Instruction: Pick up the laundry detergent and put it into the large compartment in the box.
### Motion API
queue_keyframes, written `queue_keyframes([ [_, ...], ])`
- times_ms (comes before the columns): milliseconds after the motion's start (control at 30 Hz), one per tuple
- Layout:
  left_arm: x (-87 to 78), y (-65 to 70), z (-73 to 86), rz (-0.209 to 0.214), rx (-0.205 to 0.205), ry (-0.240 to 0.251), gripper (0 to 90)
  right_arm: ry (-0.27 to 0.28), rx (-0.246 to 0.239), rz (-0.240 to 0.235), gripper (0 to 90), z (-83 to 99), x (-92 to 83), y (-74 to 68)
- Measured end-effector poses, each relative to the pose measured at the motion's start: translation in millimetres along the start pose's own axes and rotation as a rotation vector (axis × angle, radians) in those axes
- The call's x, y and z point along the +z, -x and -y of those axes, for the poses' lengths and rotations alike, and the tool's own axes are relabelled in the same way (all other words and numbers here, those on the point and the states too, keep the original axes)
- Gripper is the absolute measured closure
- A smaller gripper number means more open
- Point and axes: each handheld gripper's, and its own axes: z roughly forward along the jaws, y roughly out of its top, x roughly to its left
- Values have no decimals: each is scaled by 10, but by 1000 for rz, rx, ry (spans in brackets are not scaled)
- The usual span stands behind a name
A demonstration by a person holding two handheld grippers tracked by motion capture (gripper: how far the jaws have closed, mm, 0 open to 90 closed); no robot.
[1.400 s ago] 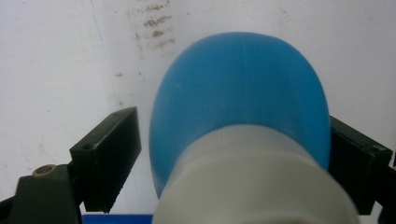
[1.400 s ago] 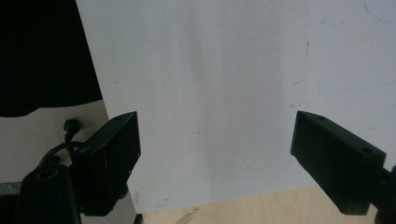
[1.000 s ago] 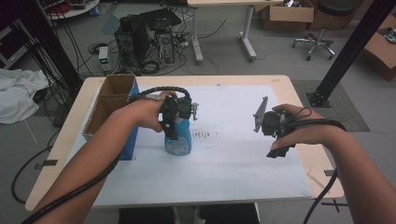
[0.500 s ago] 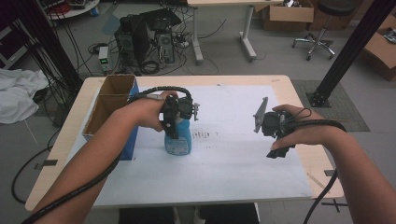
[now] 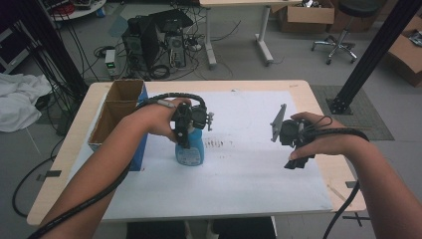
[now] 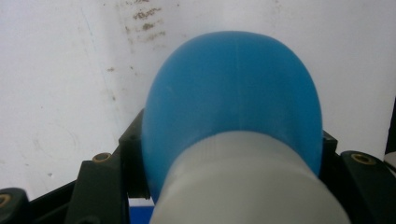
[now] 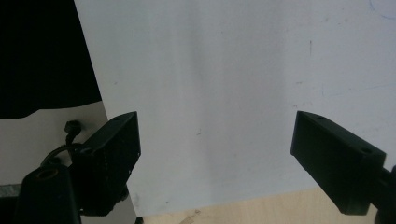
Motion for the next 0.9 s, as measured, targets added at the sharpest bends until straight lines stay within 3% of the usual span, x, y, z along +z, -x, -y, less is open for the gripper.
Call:
queue_keyframes([
  [67,2,-8,0,5,-43,-5,382,-2,-2,-1,161,-3,-2,-2],
  [167,-8,10,1,0,-58,-11,383,-2,-4,3,161,-11,-16,-12],
  [333,-73,7,12,35,-136,-8,383,-1,-9,5,161,-29,-42,-30],
  [633,-434,-21,124,69,-361,27,383,-1,-16,7,161,-46,-63,-46],
  [900,-726,-38,196,64,-479,27,383,5,-24,11,161,-64,-73,-55],
])
